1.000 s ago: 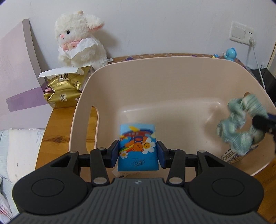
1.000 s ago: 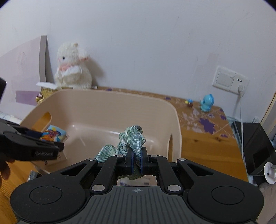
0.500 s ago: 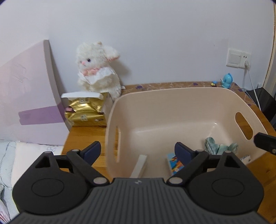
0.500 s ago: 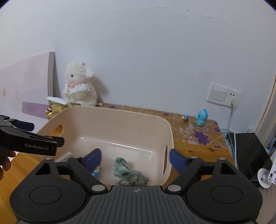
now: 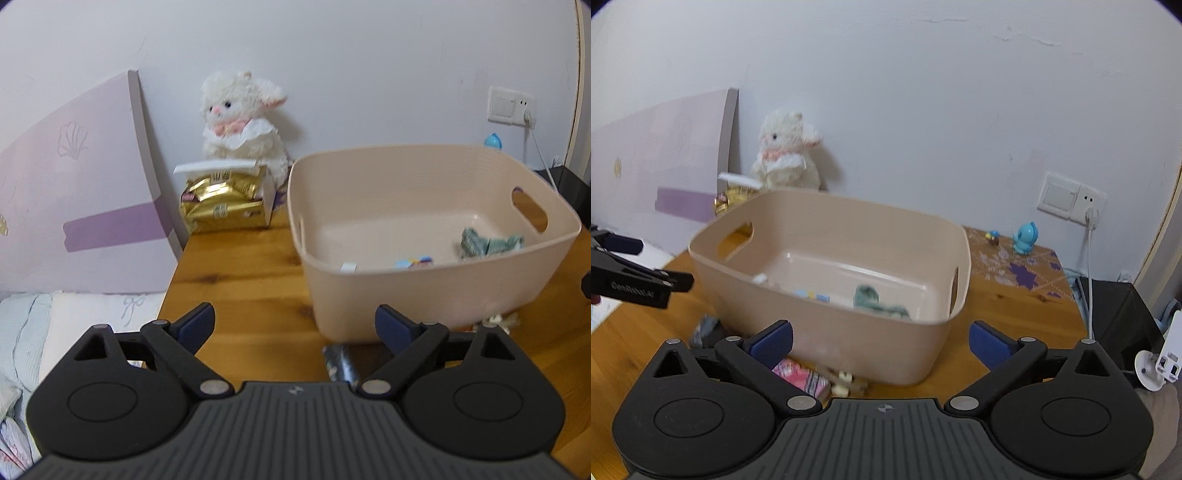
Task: Organize objects
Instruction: 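Grasp the dark blue box with left tool while right tool grasps the grey hair clip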
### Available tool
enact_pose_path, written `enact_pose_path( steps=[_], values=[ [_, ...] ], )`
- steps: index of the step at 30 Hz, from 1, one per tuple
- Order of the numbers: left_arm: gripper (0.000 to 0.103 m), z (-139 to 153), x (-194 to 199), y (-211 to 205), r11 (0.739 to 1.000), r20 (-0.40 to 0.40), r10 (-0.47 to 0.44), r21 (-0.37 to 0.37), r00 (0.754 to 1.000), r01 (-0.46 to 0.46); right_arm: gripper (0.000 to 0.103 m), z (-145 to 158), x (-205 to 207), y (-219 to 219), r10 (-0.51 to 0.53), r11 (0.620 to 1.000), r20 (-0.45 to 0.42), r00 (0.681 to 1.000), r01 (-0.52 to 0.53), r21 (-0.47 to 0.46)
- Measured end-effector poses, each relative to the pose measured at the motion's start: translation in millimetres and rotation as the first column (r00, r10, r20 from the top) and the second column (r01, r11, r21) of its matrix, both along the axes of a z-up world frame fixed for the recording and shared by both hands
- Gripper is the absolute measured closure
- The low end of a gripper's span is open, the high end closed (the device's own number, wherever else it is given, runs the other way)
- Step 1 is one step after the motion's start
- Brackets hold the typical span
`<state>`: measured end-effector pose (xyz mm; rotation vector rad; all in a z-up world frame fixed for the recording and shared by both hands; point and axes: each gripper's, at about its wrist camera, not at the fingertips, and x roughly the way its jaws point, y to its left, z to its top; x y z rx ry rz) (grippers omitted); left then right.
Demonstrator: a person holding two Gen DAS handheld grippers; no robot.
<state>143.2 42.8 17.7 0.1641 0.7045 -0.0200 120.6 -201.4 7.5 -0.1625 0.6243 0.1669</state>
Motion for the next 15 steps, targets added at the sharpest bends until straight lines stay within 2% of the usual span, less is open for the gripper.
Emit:
enact_pose_path(
  steps=[12,15],
  values=[
    [0.009,-52.4,5.4,20.6,0.998,-0.099,0.057,0.006,0.993,-0.056,0.0,-70.2,14.1,-16.4,-0.077,0.997,-0.129,0.989,0.076,-0.009],
    [0.009,-59.6,10.3,24.7,0.998,-0.11,0.068,-0.009,0.992,-0.07,0.001,-82.5,23.3,-24.7,-0.107,0.994,-0.151,0.983,0.112,0.022]
  ],
)
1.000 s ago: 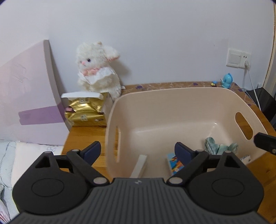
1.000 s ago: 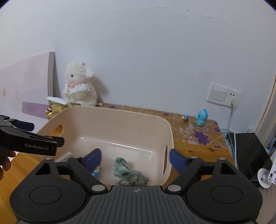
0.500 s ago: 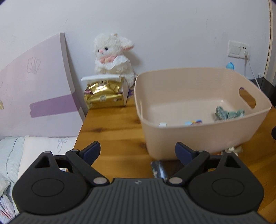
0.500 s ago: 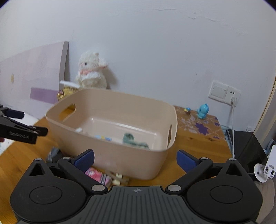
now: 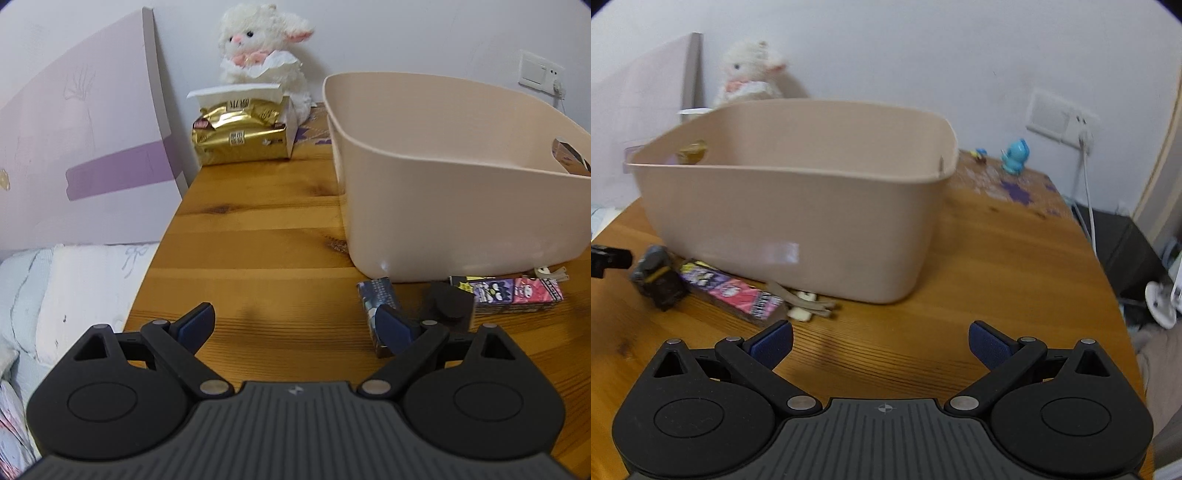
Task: Organize objects
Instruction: 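Grasp the dark blue box with left tool while right tool grasps the grey hair clip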
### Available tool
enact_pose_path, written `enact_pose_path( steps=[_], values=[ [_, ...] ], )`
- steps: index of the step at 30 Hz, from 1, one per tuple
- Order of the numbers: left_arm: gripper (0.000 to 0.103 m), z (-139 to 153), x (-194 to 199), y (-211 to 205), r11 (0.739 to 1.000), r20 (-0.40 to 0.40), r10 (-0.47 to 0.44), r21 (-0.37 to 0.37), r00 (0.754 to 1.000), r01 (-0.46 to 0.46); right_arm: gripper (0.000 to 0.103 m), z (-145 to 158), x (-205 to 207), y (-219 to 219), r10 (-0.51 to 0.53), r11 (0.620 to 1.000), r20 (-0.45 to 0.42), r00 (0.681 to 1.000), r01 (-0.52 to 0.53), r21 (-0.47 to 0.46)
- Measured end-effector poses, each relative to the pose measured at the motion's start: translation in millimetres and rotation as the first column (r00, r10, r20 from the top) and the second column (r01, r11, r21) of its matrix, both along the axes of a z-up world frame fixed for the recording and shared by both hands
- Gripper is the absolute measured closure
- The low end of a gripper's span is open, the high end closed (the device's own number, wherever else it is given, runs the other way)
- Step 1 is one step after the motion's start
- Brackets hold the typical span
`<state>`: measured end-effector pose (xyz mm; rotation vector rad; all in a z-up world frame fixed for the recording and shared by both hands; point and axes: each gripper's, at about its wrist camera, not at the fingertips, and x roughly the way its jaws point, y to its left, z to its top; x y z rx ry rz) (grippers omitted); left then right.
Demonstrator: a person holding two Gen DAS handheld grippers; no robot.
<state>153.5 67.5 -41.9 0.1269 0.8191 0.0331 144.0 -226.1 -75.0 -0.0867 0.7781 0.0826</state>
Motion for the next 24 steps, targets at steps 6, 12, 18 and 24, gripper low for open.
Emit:
enact_pose_path(
  steps=[6,12,18,24],
  values=[
    [0.009,-5.9,7.7,1.6,1.0,0.004,0.013,-0.021,1.0,-0.013,0.002,-10.2,19.0,-8.1,-0.059,0.997,0.005,0.998,0.059,0.043],
    [0.009,-5.2,14.5,0.5,0.999,0.01,0.012,-0.039,1.0,-0.012,0.002,-14.4,37.6,-5.8,-0.074,0.995,-0.009,0.997,0.074,0.072],
    [0.009,-5.3,18.0,-4.7,0.999,0.015,0.005,-0.05,1.0,-0.005,0.002,-25.9,49.0,-0.3,-0.072,0.996,-0.026,0.997,0.073,0.042],
    [0.009,-7.2,18.0,-9.7,0.999,0.017,-0.006,-0.046,1.0,0.007,0.001,-23.9,51.6,-4.0,-0.042,0.998,-0.089,0.995,0.046,0.046]
  ],
)
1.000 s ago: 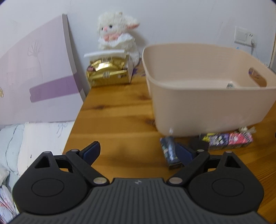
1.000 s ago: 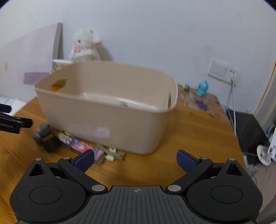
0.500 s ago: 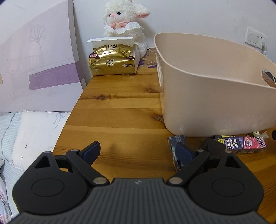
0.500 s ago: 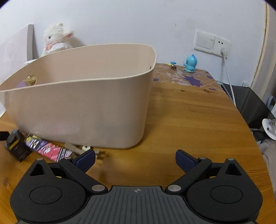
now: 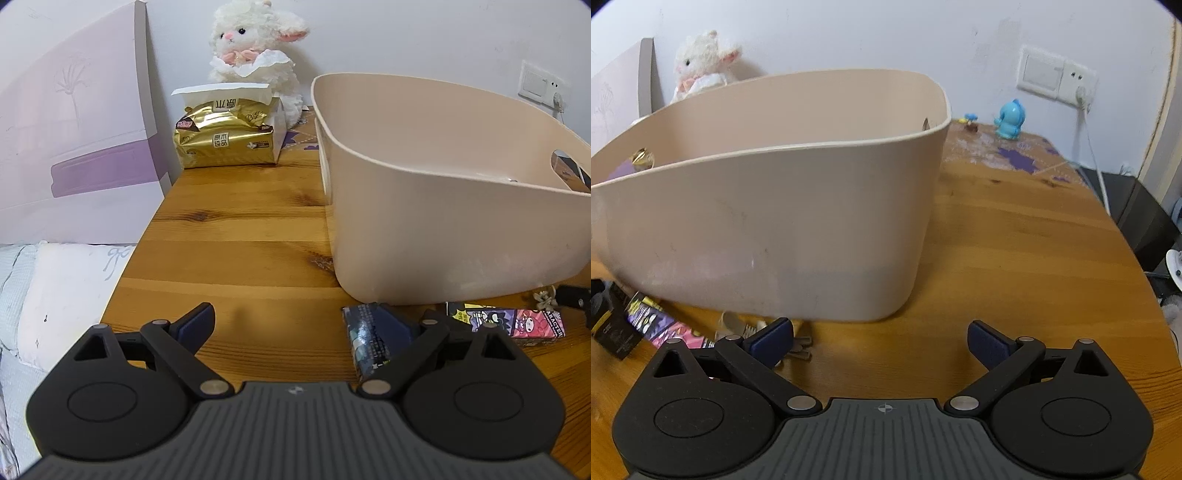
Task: Organize objects
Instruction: 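Grasp the dark blue box with left tool while right tool grasps the grey hair clip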
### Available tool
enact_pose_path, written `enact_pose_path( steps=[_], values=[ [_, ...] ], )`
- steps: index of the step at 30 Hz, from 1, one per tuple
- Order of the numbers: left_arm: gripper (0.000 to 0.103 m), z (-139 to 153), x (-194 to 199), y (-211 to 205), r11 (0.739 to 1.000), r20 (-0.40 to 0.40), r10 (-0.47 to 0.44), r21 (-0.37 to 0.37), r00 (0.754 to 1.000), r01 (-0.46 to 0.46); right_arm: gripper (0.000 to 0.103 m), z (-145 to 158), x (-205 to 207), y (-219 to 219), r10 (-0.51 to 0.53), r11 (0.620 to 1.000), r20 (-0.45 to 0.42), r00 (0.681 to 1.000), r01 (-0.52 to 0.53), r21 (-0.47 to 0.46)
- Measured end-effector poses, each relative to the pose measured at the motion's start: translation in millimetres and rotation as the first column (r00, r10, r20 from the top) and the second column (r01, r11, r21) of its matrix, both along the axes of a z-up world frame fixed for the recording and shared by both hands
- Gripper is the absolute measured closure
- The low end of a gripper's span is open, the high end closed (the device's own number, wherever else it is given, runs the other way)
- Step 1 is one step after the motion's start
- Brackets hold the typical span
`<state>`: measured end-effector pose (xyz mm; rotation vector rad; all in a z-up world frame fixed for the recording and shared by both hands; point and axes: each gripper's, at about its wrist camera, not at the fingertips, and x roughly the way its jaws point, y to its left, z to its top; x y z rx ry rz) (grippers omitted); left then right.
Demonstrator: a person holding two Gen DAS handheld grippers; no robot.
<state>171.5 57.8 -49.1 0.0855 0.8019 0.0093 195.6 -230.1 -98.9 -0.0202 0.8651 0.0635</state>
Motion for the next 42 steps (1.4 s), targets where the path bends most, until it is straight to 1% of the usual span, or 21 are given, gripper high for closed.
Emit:
enact_pose_path(
  steps=[2,3,4,6,9,12,14,16,18,23,24,25,27,30,32,34,35,37,38,39,42],
  values=[
    [0.009,0.1,-1.4,-0.2,1.0,0.002,0.0,0.004,1.0,0.0,0.002,1.7,-4.3,-0.7,0.023,1.0,-0.032,0.999,-0.023,-0.007],
    [0.009,0.2,-2.3,-0.2,1.0,0.002,0.001,0.005,1.0,-0.001,0.005,0.0,-6.8,0.9,0.041,0.999,-0.07,0.997,-0.043,-0.021],
    [0.009,0.4,-2.8,-0.2,1.0,0.002,0.002,0.005,1.0,-0.002,0.005,0.4,-11.3,1.5,0.053,0.998,-0.069,0.996,-0.054,-0.022],
    [0.009,0.5,-3.8,1.6,1.0,0.001,0.005,0.003,1.0,-0.005,0.008,2.4,-20.1,2.2,0.058,0.998,-0.059,0.997,-0.059,-0.017],
    [0.009,1.0,-3.9,2.8,1.0,0.006,0.012,0.007,1.0,-0.012,0.008,9.5,-26.2,1.6,0.064,0.998,-0.018,0.998,-0.064,0.016],
    [0.009,2.4,-3.6,3.6,1.0,0.006,0.018,-0.005,1.0,-0.018,0.008,12.9,-22.9,8.3,0.092,0.996,0.01,0.996,-0.092,0.009],
    [0.009,3.8,-4.2,3.8,1.0,0.01,0.016,-0.014,1.0,-0.016,0.011,11.5,-18.1,14.0,0.118,0.993,0.024,0.993,-0.118,0.01],
    [0.009,4.6,-5.5,2.4,1.0,0.014,0.014,-0.015,1.0,-0.014,0.015,8.9,-12.9,16.9,0.127,0.991,0.019,0.992,-0.127,0.034],
    [0.009,4.7,-6.0,1.4,1.0,0.013,0.014,-0.009,1.0,-0.014,0.018,5.1,-8.8,19.4,0.123,0.989,0.004,0.992,-0.123,0.079],
    [0.009,5.3,-7.1,1.4,1.0,0.013,0.012,-0.014,1.0,-0.012,0.017,1.7,-6.3,25.8,0.112,0.983,0.008,0.994,-0.112,0.149],
    [0.009,5.4,-7.6,1.3,1.0,0.012,0.01,-0.014,1.0,-0.01,0.016,1.3,-6.5,29.0,0.115,0.982,0.005,0.993,-0.114,0.153],
    [0.009,5.3,-7.9,1.3,1.0,0.011,0.008,-0.014,1.0,-0.008,0.014,0.8,-6.5,33.3,0.118,0.982,0.004,0.993,-0.117,0.146],
    [0.009,4.2,-7.4,1.2,1.0,0.006,0.004,-0.013,1.0,-0.004,0.014,-1.1,-6.5,43.9,0.108,0.99,0.008,0.994,-0.108,0.092],
    [0.009,1.7,-6.4,1.1,1.0,-0.003,-0.004,-0.026,1.0,0.004,0.011,-6.0,-6.5,57.2,0.069,0.997,0.027,0.997,-0.07,0.033],
    [0.009,1.0,-5.7,1.1,0.999,-0.011,-0.011,-0.045,1.0,0.011,0.017,-8.2,-8.9,63.9,0.054,0.999,0.042,0.998,-0.054,0.005],
    [0.01,-0.2,-4.7,0.1,0.998,-0.02,-0.015,-0.058,1.0,0.014,0.027,-8.1,-11.1,66.4,0.045,0.999,0.054,0.998,-0.045,0.001],
    [0.01,-0.3,-3.9,0.1,0.998,-0.024,-0.018,-0.066,1.0,0.017,0.031,-7.3,-12.3,67.3,0.041,0.999,0.058,0.997,-0.041,-0.001],
    [0.011,-1.4,-1.5,-0.6,0.996,-0.032,-0.026,-0.081,0.999,0.024,0.048,-6.0,-14.5,67.5,0.041,0.999,0.062,0.997,-0.041,-0.002],
    [0.015,-1.8,-0.4,-0.1,0.996,-0.037,-0.026,-0.091,0.999,0.023,0.048,-5.4,-15.2,67.2,0.039,0.999,0.062,0.997,-0.039,-0.002],
    [0.02,-2.5,1.1,-0.4,0.995,-0.043,-0.028,-0.097,0.999,0.023,0.048,-5.1,-14.4,65.4,0.04,0.999,0.06,0.997,-0.041,0.001],
    [0.031,-7.6,5.2,-0.4,0.993,-0.081,-0.027,-0.116,0.996,0.017,0.048,-4.8,-15.2,63.0,0.04,0.999,0.061,0.997,-0.041,0.005]
  ],
)
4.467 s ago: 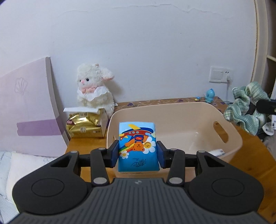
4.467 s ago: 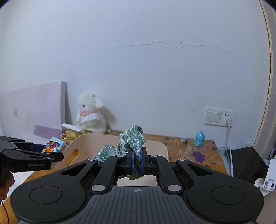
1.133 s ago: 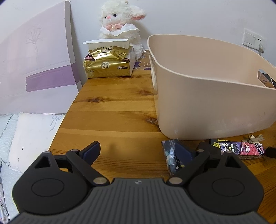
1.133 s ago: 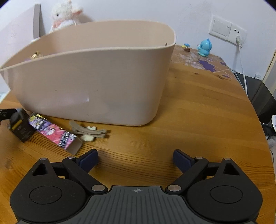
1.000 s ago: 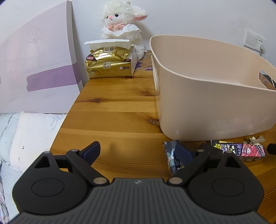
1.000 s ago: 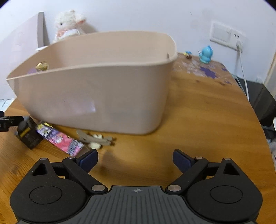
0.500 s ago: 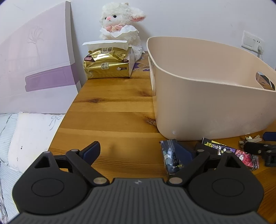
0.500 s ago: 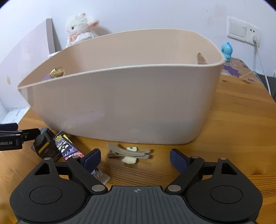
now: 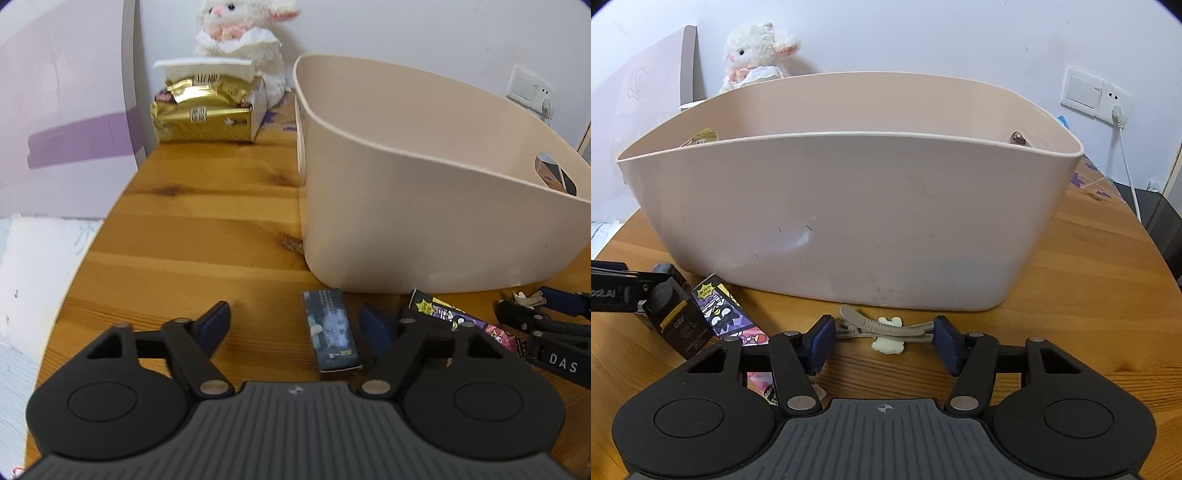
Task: Organize objects
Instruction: 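Grasp the dark blue box with left tool while right tool grasps the grey hair clip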
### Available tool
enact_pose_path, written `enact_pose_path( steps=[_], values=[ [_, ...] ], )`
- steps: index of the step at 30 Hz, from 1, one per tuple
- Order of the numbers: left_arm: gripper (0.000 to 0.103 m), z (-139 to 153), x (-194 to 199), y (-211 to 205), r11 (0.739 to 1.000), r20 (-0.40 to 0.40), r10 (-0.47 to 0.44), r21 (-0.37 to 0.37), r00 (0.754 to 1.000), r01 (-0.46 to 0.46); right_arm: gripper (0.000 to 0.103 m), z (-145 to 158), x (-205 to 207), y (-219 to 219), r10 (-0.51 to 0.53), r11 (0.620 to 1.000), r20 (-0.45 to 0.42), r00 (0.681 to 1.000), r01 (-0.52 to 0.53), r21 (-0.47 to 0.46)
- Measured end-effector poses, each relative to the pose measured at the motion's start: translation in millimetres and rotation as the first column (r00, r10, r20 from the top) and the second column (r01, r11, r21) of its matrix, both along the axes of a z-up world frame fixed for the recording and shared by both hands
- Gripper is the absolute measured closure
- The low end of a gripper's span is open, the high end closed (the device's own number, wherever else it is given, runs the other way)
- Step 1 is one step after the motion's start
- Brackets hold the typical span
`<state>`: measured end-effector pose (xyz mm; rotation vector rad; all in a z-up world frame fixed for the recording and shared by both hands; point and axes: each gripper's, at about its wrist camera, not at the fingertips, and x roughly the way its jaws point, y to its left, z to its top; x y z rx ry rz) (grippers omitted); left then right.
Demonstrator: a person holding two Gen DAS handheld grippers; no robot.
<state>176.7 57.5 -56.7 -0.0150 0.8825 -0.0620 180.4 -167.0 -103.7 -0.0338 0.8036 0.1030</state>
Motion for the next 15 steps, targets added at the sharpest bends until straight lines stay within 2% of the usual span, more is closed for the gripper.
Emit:
enact_pose_path(
  steps=[1,2,4,6,7,8,15],
  values=[
    [0.033,-1.6,0.4,0.6,1.0,-0.009,0.003,-0.007,1.0,-0.003,0.048,0.1,-0.2,0.0,0.0,1.0,0.0,1.0,0.0,0.002],
    [0.04,-1.9,-0.2,1.7,1.0,-0.013,0.003,-0.023,1.0,-0.003,0.048,0.5,-0.5,-0.8,0.001,1.0,-0.001,1.0,-0.001,0.002],
    [0.05,-2.1,-1.0,0.5,1.0,-0.016,-0.001,-0.003,1.0,0.001,0.048,0.7,-2.0,-2.2,0.003,1.0,-0.001,1.0,-0.003,0.002],
    [0.066,-1.9,-2.6,0.0,1.0,-0.011,-0.002,0.022,1.0,0.002,0.048,0.9,-6.9,-4.5,0.008,1.0,-0.004,1.0,-0.008,0.004],
    [0.069,-1.4,-3.2,0.5,1.0,-0.011,-0.003,0.023,1.0,0.003,0.048,1.1,-8.5,-5.3,0.009,1.0,-0.004,1.0,-0.009,0.007],
    [0.078,-1.1,-3.9,1.7,1.0,-0.012,-0.004,0.016,1.0,0.004,0.048,1.2,-10.4,-6.9,0.011,1.0,-0.005,1.0,-0.011,0.01],
    [0.078,4.0,-10.9,1.7,1.0,-0.036,-0.022,-0.022,0.999,0.021,0.048,10.5,-28.8,-14.7,0.027,0.999,0.014,1.0,-0.027,0.029]
  ],
)
